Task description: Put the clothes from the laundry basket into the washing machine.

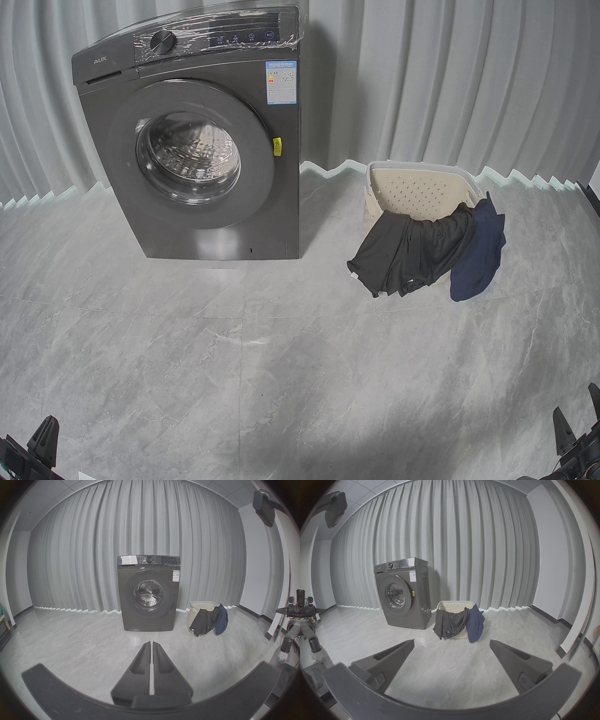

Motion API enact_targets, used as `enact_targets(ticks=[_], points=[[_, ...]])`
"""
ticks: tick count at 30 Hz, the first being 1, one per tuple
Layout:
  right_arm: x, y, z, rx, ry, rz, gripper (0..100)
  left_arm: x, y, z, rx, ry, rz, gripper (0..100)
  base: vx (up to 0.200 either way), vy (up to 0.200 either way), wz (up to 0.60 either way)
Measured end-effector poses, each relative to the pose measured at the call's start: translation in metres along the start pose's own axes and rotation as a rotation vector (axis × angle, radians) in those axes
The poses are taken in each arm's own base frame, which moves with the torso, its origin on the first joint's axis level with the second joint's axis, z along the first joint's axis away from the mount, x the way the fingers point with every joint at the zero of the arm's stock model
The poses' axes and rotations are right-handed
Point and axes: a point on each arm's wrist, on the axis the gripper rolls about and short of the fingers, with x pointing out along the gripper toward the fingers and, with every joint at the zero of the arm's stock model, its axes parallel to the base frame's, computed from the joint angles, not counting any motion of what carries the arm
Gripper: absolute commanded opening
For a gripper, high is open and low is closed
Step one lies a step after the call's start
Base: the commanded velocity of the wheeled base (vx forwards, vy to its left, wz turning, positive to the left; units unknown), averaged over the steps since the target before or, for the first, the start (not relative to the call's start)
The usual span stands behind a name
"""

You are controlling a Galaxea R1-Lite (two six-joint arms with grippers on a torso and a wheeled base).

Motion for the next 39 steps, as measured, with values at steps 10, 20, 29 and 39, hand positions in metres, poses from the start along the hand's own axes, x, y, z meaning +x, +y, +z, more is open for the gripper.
enact_targets(ticks=[10,20,29,39], points=[[0.0,0.0,-0.0001,0.0,0.001,-0.001,100,0.0,0.0,0.0,0.0,0.0,0.0,0,0.2,0.0,0.0],[0.0,0.0,0.0,0.0,0.0,0.0,100,0.0,0.0,0.0,0.0,0.0,0.0,0,0.2,0.0,0.0],[0.0,0.0,0.0,0.0,0.0,-0.001,100,0.0,0.0,0.0,0.0,0.0,-0.001,0,0.2,0.0,0.0],[0.0,0.0,0.0,0.0,0.0,0.001,100,0.0,0.0,0.0,0.004,0.0,-0.001,0,0.02,0.0,0.0]])
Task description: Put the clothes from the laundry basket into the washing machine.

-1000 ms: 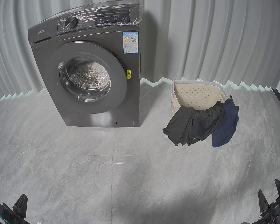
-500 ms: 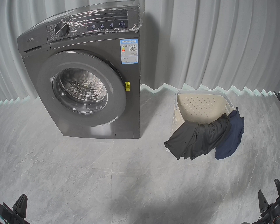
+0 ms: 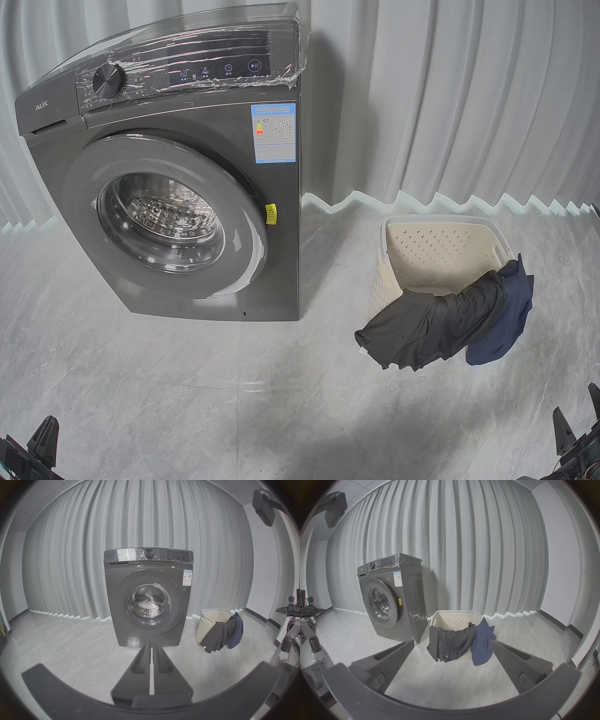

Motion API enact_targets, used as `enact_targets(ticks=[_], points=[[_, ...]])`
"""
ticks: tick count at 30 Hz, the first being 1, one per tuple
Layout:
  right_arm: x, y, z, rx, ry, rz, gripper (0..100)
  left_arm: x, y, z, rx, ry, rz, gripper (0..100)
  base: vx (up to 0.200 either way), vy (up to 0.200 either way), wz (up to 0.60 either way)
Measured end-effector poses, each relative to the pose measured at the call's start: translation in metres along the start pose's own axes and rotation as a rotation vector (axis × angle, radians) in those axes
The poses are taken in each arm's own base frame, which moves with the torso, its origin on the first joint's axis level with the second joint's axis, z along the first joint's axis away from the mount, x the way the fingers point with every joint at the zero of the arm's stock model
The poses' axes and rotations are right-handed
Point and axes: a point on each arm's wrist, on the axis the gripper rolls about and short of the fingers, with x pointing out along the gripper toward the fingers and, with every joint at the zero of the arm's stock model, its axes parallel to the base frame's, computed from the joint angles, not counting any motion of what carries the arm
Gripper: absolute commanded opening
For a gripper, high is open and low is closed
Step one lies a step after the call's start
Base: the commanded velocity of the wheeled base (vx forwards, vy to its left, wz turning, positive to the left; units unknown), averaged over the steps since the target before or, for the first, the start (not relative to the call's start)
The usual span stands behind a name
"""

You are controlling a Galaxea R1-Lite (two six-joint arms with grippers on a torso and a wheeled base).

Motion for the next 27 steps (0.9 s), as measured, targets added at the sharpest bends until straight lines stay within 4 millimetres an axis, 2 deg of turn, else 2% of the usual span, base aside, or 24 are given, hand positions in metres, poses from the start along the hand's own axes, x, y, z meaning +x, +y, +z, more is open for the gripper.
enact_targets(ticks=[3,27], points=[[0.0,0.0,0.0,0.0,0.0,-0.002,100,0.0,0.0,0.0,0.002,0.0,0.0,0,0.0,0.0,0.0],[0.0,0.0,-0.0001,0.0,0.001,-0.001,100,0.0,0.0,0.0,0.002,0.0,0.001,0,0.0,-0.2,0.0]])
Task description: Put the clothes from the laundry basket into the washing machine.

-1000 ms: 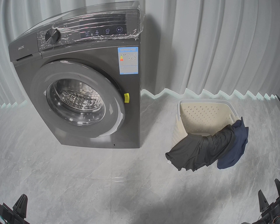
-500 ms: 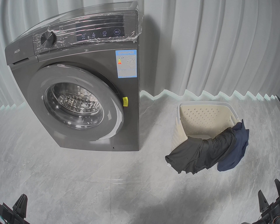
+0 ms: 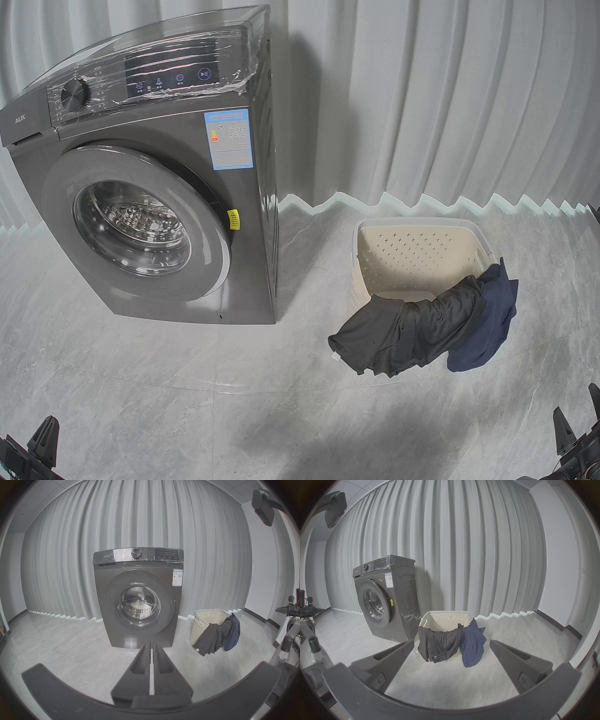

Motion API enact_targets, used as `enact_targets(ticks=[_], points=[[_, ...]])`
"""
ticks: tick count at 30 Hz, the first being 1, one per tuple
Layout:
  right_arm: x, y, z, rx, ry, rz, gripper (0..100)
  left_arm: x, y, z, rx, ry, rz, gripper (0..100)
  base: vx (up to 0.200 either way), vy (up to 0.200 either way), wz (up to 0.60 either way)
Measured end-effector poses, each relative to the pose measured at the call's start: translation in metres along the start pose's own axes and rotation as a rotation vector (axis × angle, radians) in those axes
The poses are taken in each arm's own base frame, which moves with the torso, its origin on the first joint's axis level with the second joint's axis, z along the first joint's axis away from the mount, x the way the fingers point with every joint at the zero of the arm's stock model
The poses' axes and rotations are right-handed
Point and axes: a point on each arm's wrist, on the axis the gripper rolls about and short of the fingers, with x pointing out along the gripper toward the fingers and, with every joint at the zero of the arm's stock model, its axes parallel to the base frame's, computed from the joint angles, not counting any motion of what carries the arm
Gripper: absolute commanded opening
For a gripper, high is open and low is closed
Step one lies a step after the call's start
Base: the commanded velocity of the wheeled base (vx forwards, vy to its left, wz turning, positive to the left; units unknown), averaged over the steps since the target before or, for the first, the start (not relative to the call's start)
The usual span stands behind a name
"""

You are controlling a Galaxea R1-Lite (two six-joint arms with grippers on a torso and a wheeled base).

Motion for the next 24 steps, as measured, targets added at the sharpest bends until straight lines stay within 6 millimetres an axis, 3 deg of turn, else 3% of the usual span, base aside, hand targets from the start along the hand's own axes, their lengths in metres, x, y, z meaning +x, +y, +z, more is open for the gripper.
enact_targets(ticks=[24], points=[[0.0,0.0,0.0,0.0,0.0,0.0,100,0.0,0.0,0.0,0.001,0.0,0.0,0,0.0,-0.2,0.0]])
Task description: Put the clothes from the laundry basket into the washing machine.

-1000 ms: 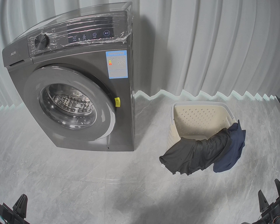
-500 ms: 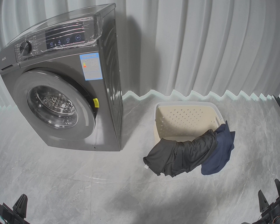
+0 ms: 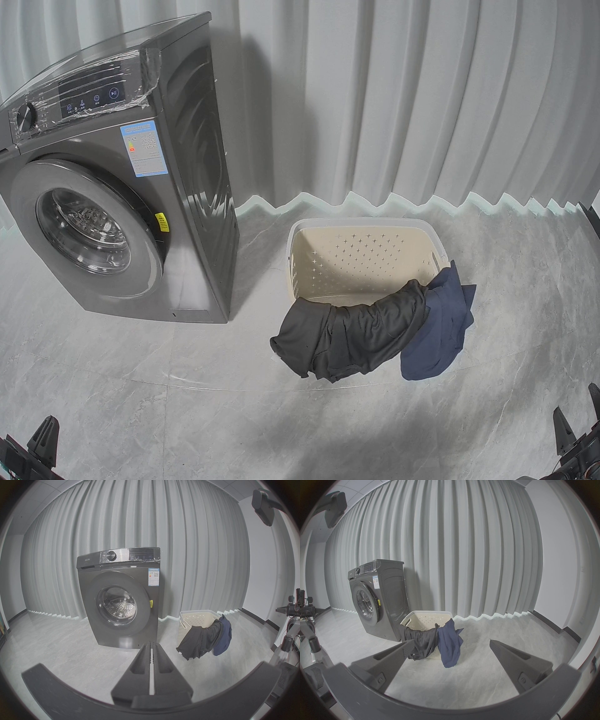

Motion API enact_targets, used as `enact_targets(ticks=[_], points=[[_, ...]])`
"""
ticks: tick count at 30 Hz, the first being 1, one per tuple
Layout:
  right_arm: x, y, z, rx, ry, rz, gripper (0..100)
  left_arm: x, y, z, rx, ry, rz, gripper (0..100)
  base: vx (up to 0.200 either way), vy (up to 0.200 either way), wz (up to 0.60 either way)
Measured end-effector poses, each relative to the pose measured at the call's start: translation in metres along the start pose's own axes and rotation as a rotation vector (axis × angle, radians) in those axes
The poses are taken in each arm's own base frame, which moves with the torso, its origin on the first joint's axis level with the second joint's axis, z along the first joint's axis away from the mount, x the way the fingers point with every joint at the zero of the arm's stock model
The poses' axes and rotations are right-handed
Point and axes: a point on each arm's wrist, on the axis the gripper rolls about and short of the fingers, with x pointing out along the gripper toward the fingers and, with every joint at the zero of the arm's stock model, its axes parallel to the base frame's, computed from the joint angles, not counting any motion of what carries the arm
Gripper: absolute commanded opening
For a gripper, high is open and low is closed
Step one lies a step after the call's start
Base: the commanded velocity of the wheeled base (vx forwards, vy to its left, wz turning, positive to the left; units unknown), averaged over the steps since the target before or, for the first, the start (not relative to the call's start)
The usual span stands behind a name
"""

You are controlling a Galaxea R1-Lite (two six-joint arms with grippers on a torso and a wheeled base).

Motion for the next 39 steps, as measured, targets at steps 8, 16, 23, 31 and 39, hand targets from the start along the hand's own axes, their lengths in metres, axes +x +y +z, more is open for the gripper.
enact_targets(ticks=[8,16,23,31,39], points=[[0.0,0.0,0.0,0.0,0.0,0.0,100,0.0,0.0,0.0,0.001,0.0,0.0,0,0.0,0.0,0.0],[0.0,0.0,0.0,0.0,0.0,0.0,100,0.0,0.0,0.0,0.001,0.0,0.0,0,0.1,0.0,0.0],[0.0,0.0,0.0,0.0,0.0,0.0,100,0.0,0.0,0.0,0.0,0.0,0.0,0,0.057,0.0,0.0],[0.0,0.0,0.0,0.0,0.0,-0.001,100,0.0,0.0,0.0,0.0,0.0,0.0,0,0.0,-0.1,0.0],[0.0,0.0,0.0001,0.0,-0.001,-0.001,100,0.0,0.0,0.0,0.001,0.0,0.0,0,0.0,-0.2,0.0]])
